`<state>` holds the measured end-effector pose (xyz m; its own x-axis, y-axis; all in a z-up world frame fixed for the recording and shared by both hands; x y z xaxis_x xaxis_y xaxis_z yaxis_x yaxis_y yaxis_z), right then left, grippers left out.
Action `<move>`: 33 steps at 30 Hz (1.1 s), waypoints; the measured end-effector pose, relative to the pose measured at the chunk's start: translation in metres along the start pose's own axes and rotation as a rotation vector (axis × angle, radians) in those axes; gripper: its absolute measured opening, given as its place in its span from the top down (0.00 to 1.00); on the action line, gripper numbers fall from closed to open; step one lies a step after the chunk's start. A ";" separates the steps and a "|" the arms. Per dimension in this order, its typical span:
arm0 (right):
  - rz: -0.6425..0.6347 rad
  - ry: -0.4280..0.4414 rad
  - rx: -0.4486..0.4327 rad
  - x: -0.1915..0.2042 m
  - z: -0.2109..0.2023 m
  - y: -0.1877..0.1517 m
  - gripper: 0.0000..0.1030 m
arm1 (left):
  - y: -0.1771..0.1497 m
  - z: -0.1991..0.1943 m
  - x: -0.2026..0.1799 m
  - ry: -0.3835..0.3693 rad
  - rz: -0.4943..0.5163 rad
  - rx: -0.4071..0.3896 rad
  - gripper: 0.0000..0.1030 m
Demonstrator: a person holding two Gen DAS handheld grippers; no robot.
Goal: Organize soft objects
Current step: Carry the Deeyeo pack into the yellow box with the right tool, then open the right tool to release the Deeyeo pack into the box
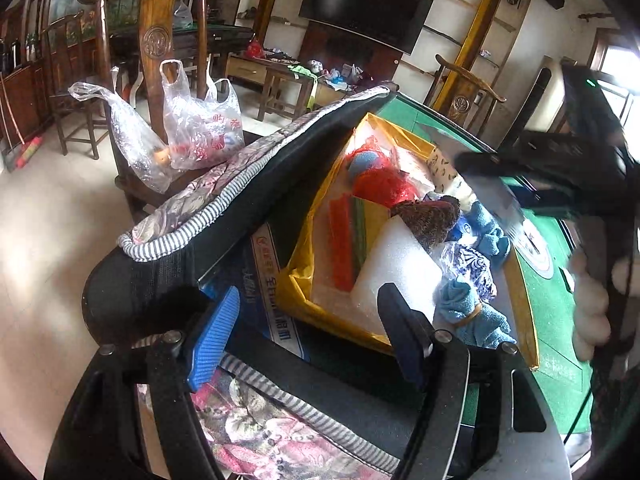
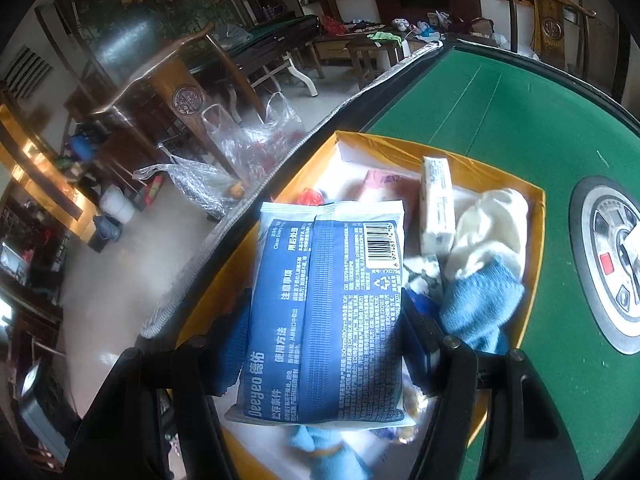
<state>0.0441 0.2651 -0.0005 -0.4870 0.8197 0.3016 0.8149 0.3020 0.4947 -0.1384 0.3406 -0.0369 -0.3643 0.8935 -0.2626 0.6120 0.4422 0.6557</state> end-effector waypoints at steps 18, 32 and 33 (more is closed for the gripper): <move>0.082 -0.248 0.088 -0.013 0.091 0.068 0.40 | 0.013 0.013 0.035 -0.062 -0.091 0.006 0.31; 0.129 -0.167 0.176 -0.029 0.075 0.045 0.25 | 0.014 0.013 0.035 -0.095 -0.104 0.015 0.31; 0.143 -0.182 0.177 -0.033 0.072 0.044 0.25 | 0.014 0.012 0.035 -0.095 -0.106 0.016 0.31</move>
Point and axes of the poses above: each gripper's, at about its wrist camera, not at the fingertips, and z roughly the way its jaws point, x to its left, y to its top, the point moved 8 cm from there along z, roughly the way its jaws point, and after that the axes turned 1 degree about z, right-handed, at the moved point
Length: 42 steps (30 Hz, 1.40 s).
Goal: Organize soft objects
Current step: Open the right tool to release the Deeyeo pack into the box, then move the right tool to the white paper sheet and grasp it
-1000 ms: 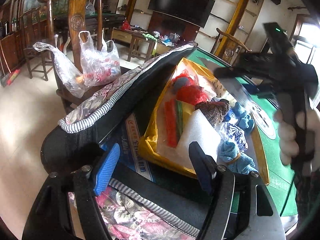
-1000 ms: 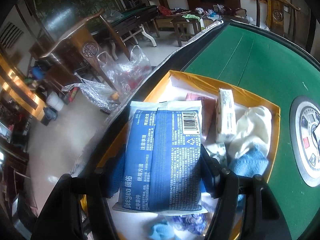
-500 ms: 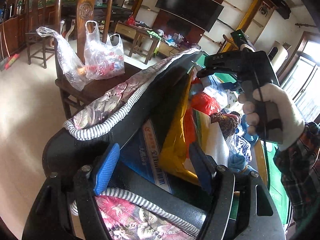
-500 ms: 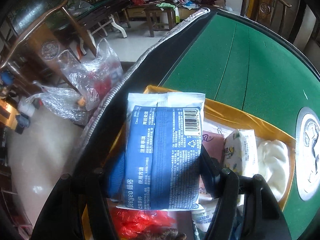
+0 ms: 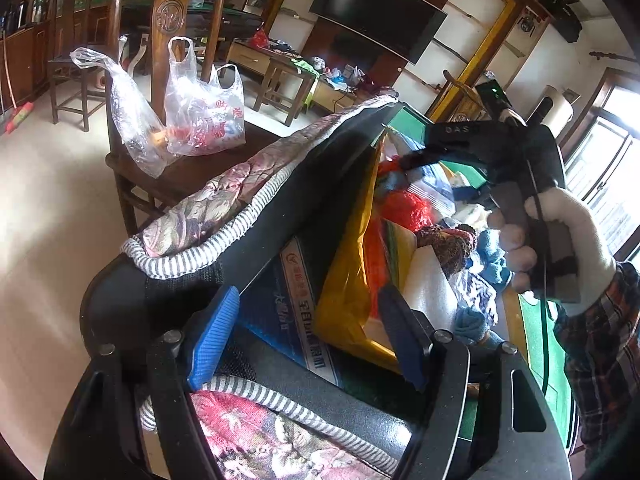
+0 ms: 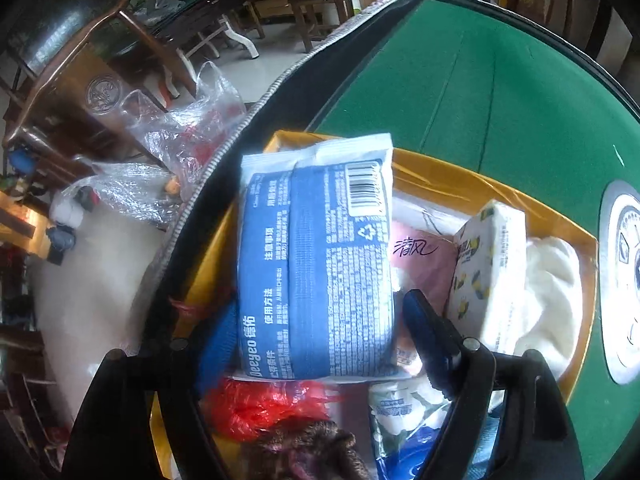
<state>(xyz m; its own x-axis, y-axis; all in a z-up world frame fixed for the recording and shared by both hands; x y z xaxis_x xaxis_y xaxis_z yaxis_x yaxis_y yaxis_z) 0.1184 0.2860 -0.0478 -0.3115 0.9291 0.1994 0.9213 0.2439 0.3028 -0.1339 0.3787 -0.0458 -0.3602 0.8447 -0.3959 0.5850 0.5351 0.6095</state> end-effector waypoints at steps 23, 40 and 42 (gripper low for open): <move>0.201 -0.070 -0.339 -0.235 -0.144 -0.086 0.26 | -0.009 -0.013 -0.061 0.018 0.130 -0.005 0.28; 0.498 -0.331 -0.240 -0.492 -0.136 -0.115 0.14 | -0.026 -0.028 -0.137 0.026 0.272 -0.033 0.28; 0.427 -0.408 -0.224 -0.481 -0.127 -0.111 0.17 | -0.028 -0.030 -0.141 0.029 0.281 -0.036 0.28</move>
Point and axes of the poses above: each gripper's, at about its wrist camera, not at the fingertips, and z roughly the way its jaws point, x to its left, y to its top, the point moved 8 cm from there along z, roughly the way its jaws point, and after that the axes turned 1 degree about z, right-handed, at the moved point
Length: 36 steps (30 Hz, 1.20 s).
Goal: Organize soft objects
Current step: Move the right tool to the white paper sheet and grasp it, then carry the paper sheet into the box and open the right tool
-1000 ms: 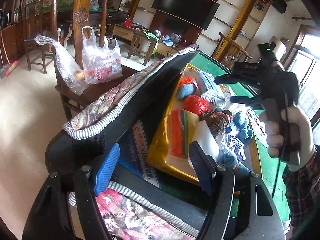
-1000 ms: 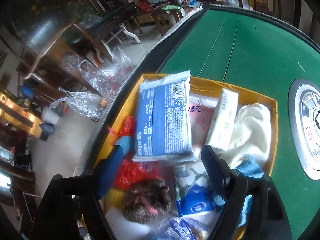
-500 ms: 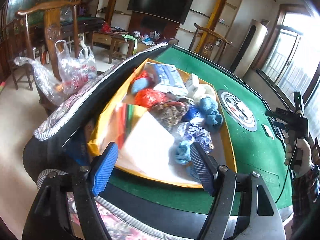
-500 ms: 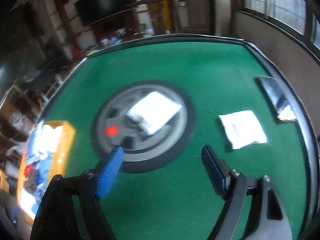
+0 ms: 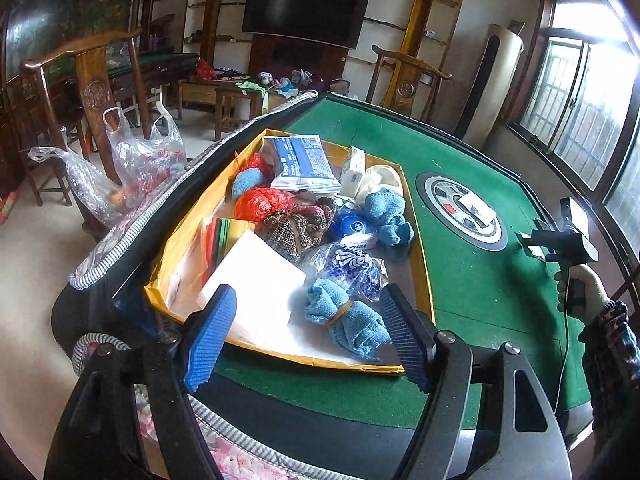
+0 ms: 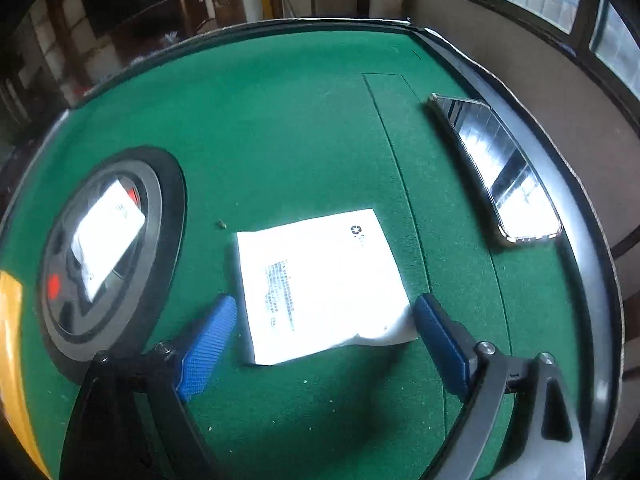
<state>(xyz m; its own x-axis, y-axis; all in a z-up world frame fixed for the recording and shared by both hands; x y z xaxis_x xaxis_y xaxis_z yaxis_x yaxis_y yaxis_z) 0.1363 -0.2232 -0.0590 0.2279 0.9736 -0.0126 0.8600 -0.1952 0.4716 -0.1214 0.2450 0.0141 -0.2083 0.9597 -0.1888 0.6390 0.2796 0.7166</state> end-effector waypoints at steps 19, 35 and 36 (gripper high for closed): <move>-0.024 0.380 -0.162 0.069 -0.112 -0.026 0.92 | -0.006 0.003 0.017 -0.008 -0.054 0.013 0.28; -0.504 0.794 0.085 0.311 -0.181 -0.184 0.92 | -0.010 -0.003 0.046 0.002 -0.107 0.004 0.28; -0.522 0.793 0.103 0.319 -0.180 -0.193 0.92 | -0.010 -0.003 0.047 0.001 -0.110 0.004 0.28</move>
Point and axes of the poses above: each gripper's, at about its wrist camera, not at the fingertips, and z roughly the way its jaws point, x to its left, y to its top, the point moved 8 cm from there along z, roughly the way its jaws point, and after that the axes turned 1 degree about z, right-handed, at the moved point
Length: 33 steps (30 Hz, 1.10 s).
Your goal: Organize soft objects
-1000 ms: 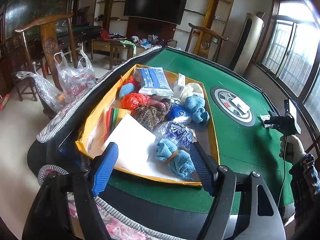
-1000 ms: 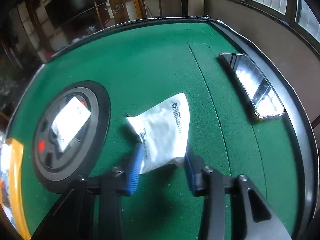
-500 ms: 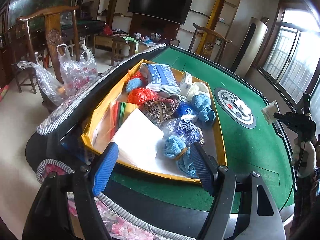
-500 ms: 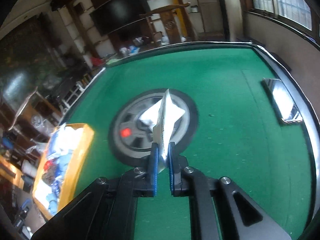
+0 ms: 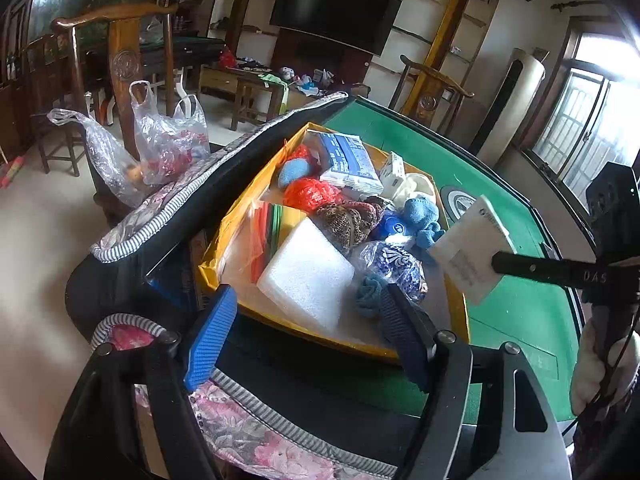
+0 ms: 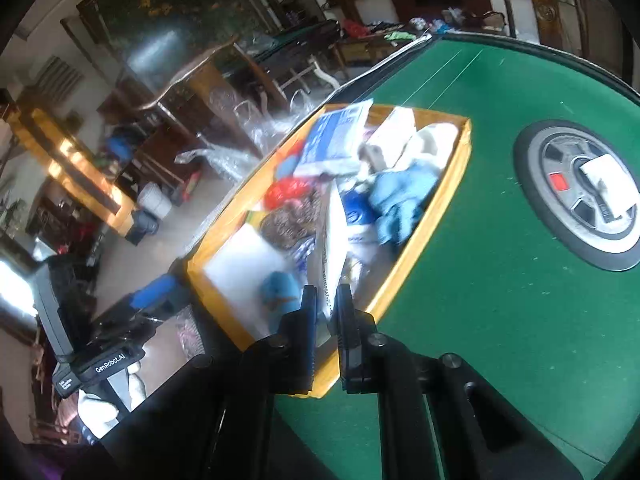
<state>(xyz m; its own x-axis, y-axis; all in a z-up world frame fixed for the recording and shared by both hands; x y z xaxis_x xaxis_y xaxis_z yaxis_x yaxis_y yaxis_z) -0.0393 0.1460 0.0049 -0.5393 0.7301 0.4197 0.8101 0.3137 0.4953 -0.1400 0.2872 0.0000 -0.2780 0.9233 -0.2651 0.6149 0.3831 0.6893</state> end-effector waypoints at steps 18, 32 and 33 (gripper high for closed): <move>0.012 0.017 -0.047 0.012 0.009 0.011 0.58 | -0.001 0.001 0.004 -0.009 0.003 -0.004 0.28; 0.086 -0.043 0.032 0.008 0.051 0.003 0.57 | 0.004 -0.010 -0.003 0.114 0.088 -0.080 0.28; 0.083 -0.026 0.012 0.006 0.046 0.002 0.57 | 0.005 -0.011 -0.004 0.128 0.096 -0.090 0.28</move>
<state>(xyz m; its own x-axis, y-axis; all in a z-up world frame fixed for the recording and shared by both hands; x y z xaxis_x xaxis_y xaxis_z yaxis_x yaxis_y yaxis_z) -0.0302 0.1790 -0.0259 -0.4637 0.7697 0.4388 0.8547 0.2582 0.4503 -0.1439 0.2849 0.0125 -0.3163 0.9420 -0.1117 0.5764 0.2844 0.7661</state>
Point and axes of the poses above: each gripper's, at about its wrist camera, not at the fingertips, and z roughly the way its jaws point, x to its left, y to its top, the point moved 8 cm from there along z, roughly the way its jaws point, and after that the axes turned 1 degree about z, right-handed, at the moved point
